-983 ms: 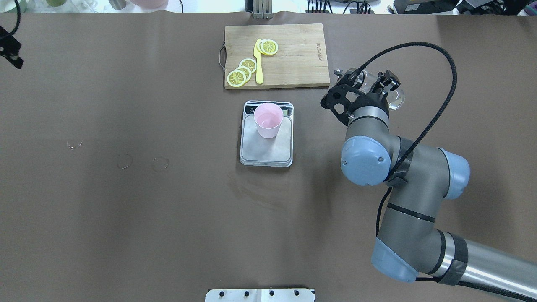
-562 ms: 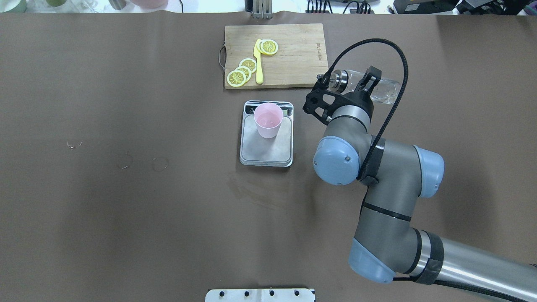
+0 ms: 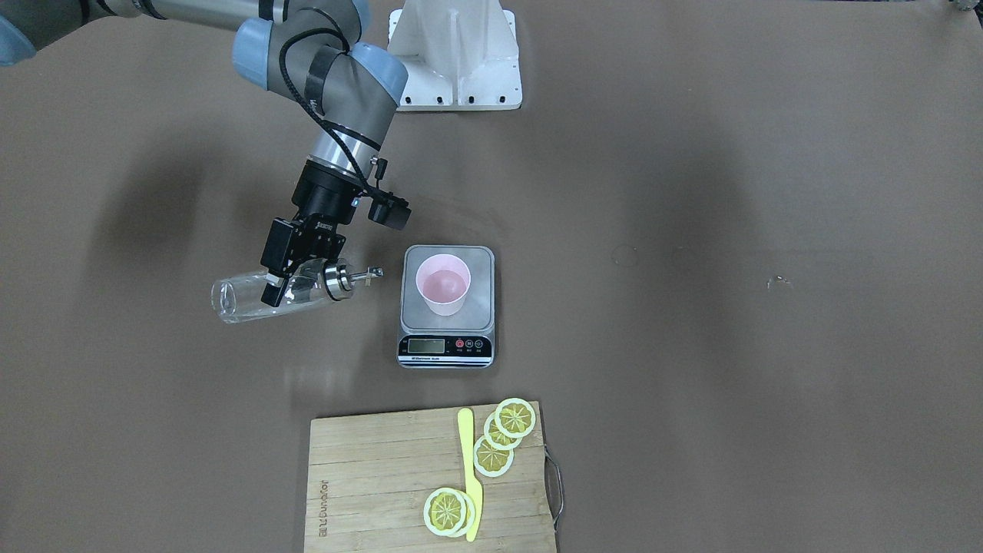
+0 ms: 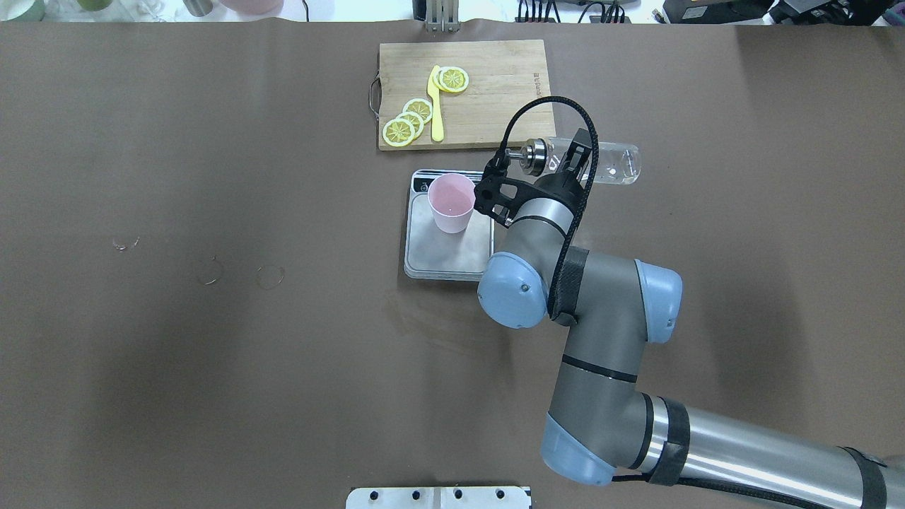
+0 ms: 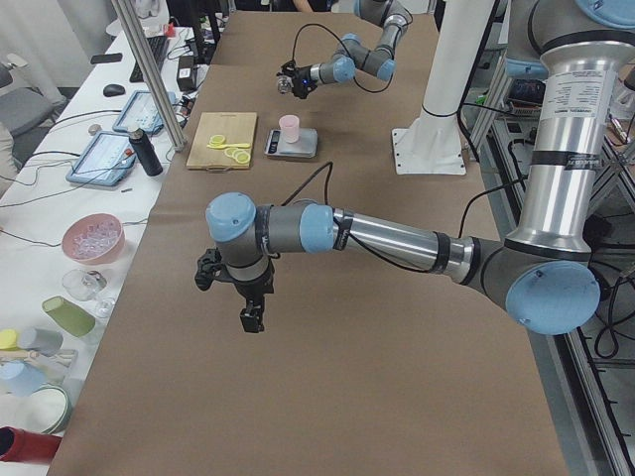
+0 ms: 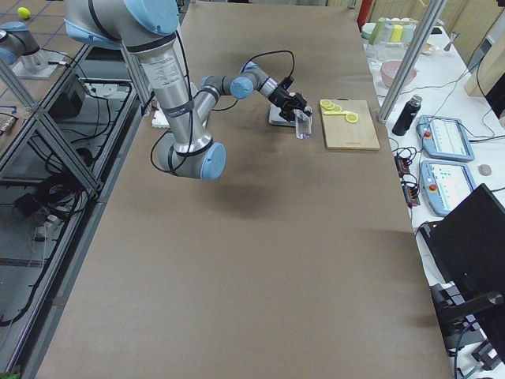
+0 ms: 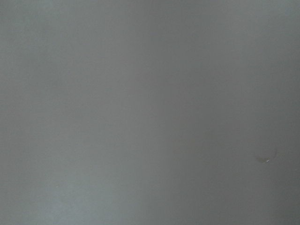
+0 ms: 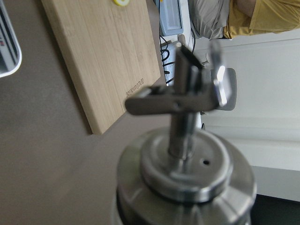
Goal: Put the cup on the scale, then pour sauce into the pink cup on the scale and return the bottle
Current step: 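Carry the glass bottle over the pink cup with the right gripper, then tilt the bottle spout down into the pink cup with the right gripper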
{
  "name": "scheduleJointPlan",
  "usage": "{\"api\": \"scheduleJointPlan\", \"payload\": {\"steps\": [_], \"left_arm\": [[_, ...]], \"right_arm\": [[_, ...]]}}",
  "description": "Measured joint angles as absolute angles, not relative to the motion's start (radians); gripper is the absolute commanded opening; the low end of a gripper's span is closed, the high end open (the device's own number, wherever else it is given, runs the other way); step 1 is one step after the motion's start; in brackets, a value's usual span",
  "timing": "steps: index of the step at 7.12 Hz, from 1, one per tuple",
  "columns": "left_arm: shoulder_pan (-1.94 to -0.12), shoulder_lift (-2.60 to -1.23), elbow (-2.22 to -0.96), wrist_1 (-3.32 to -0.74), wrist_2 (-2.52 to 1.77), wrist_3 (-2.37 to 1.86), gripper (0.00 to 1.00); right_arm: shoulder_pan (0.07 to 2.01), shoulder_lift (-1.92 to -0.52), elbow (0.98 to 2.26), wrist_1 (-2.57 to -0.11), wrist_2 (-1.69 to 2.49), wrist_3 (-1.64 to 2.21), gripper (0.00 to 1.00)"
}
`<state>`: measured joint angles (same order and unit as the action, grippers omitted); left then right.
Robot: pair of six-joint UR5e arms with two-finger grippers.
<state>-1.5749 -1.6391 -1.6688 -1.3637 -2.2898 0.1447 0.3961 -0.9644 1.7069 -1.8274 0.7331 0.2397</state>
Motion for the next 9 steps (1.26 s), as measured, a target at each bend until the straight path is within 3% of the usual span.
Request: {"api": "scheduleJointPlan", "payload": {"steps": [3, 9], "left_arm": [[-1.576, -1.592, -1.584, -1.514, -2.304, 0.145, 0.98], [-1.576, -1.591, -1.572, -1.51, -2.325, 0.137, 0.98]], "right_arm": [[0.356, -0.925, 1.7, -1.932, 0.697, 0.233, 0.0], [0.349, -0.866, 1.593, -1.96, 0.663, 0.133, 0.0]]}}
